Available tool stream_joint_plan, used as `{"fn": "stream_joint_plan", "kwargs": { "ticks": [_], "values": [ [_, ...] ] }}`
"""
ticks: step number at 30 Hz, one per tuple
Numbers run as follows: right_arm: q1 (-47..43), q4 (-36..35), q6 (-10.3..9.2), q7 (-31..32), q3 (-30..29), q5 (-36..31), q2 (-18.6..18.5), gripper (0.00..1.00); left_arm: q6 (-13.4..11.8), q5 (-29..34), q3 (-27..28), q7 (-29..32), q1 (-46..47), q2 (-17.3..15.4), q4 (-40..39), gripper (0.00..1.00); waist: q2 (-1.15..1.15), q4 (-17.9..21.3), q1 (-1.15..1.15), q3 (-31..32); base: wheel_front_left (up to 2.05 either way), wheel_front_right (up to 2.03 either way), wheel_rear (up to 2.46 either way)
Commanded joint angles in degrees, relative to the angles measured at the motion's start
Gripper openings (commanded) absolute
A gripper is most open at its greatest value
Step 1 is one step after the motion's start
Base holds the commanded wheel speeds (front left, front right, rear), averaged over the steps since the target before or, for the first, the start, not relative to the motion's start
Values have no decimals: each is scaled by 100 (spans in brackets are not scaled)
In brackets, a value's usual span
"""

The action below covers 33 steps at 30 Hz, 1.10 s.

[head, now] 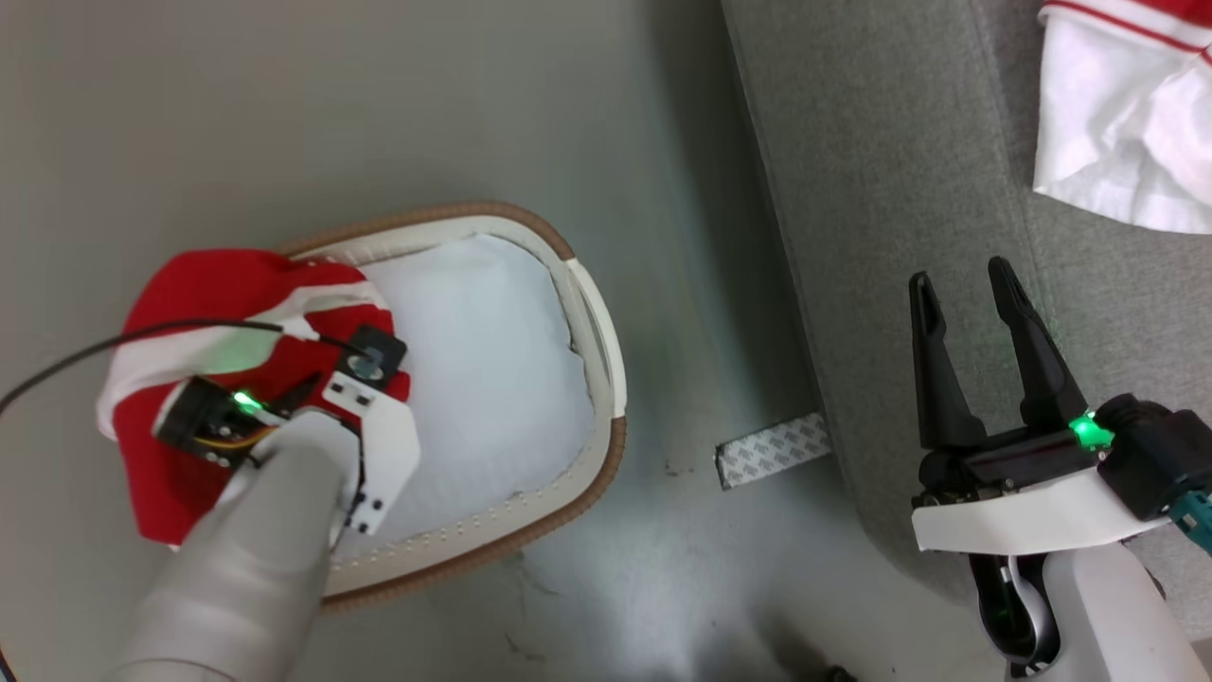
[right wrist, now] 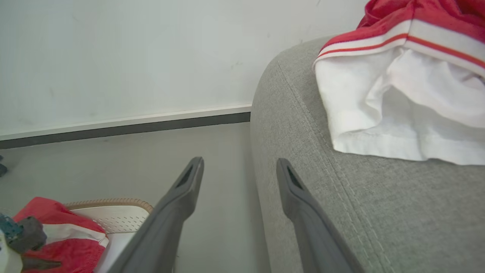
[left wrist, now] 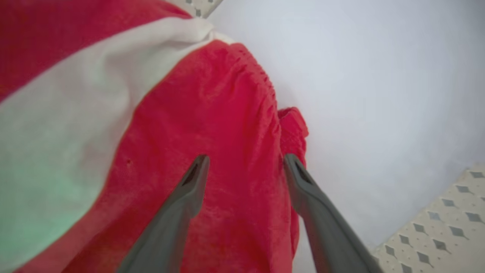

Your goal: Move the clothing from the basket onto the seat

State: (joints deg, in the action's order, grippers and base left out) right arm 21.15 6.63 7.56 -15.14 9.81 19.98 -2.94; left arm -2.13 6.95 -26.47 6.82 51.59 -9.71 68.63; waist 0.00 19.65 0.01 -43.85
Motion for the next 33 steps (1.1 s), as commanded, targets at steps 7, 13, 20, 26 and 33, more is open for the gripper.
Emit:
{"fn": "stream_joint_plan", "kwargs": {
  "ticks": [7, 13, 20, 26, 33],
  "values": [
    [180, -110, -15, 0, 156, 309, 5, 100, -128, 191, -160, 164, 308, -324, 221, 100, 0, 241, -1, -492, 0, 0, 0],
    [197, -176, -15, 0, 232, 484, 6, 100, -132, 205, -238, 174, 447, -520, 287, 100, 0, 396, -1, -762, 0, 0, 0],
    [197, -106, -15, 3, 207, 573, 1, 100, -88, 46, -241, 81, 484, -627, 365, 0, 0, 443, -1, -853, 0, 0, 0],
    [127, 33, -15, 2, 167, 451, 2, 100, 56, -178, -187, -334, 347, -482, 364, 0, 0, 200, -1, -459, 0, 0, 0],
    [-195, 241, -15, 1, -45, 123, -3, 100, 127, -671, 64, -883, 24, 110, 357, 0, 0, -409, -1, 458, 0, 0, 0]
  ]
}}
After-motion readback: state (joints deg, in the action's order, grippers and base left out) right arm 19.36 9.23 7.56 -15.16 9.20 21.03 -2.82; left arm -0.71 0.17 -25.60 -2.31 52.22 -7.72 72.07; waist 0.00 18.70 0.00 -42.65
